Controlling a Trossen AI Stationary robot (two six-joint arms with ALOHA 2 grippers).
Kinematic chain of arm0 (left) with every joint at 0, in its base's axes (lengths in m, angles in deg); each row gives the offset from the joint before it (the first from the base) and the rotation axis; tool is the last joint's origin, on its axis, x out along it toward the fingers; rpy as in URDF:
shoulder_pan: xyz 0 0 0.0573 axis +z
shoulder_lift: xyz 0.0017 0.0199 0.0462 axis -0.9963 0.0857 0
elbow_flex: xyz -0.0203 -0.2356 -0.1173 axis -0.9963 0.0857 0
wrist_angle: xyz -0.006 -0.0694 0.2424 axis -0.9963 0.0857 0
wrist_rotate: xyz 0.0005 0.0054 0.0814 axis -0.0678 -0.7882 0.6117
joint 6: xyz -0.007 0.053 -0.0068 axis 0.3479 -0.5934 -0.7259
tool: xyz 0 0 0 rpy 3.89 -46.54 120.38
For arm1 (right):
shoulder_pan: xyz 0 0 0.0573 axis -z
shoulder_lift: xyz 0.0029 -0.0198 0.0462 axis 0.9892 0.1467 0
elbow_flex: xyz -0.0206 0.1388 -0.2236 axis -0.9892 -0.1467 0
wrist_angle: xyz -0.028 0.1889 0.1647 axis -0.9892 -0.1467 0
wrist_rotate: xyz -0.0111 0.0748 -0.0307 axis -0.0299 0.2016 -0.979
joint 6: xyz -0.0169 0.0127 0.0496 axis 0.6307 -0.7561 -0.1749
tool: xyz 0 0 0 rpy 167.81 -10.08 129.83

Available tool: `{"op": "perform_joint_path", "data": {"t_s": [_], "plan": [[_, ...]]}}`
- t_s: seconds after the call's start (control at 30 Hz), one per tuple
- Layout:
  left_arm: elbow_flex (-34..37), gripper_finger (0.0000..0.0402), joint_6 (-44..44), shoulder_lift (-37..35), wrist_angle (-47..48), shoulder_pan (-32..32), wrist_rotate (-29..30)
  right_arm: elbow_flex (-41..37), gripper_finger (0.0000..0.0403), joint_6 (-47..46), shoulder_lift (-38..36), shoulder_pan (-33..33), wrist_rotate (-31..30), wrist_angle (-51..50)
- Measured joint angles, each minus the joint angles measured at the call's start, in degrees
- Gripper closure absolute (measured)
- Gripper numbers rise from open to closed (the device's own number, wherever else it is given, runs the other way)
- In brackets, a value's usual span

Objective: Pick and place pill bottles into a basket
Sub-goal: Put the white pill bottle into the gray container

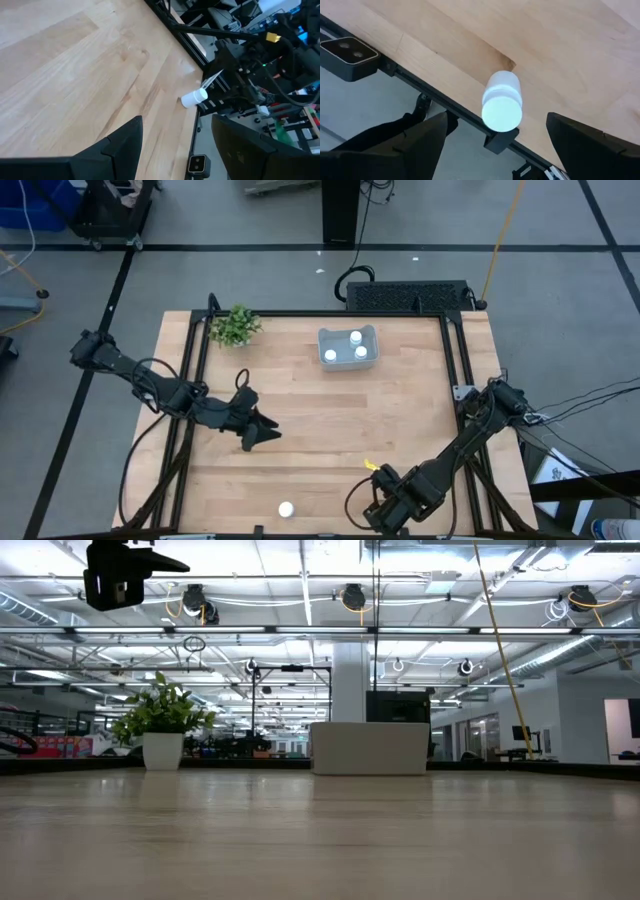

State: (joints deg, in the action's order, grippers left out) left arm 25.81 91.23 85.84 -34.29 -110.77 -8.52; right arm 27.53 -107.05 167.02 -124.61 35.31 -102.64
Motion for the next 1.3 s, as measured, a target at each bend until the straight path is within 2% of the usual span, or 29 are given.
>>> {"op": "perform_joint_path", "data": {"t_s": [0.27, 0.73, 1.3], "plan": [[0.0, 0.0158, 0.4, 0.0, 0.0, 0.0, 0.0, -6.3, 0.0067, -1.5, 0.1, 0.0, 3.2, 9.2], [0.0, 0.0158, 0.9, 0.0, 0.0, 0.0, 0.0, -11.5, 0.007, -2.1, 0.1, -0.6, 5.0, 13.8], [0.0, 0.0158, 0.4, 0.0, 0.0, 0.0, 0.2, -11.6, 0.02, -0.5, 0.1, -0.6, 4.8, 15.0]]}}
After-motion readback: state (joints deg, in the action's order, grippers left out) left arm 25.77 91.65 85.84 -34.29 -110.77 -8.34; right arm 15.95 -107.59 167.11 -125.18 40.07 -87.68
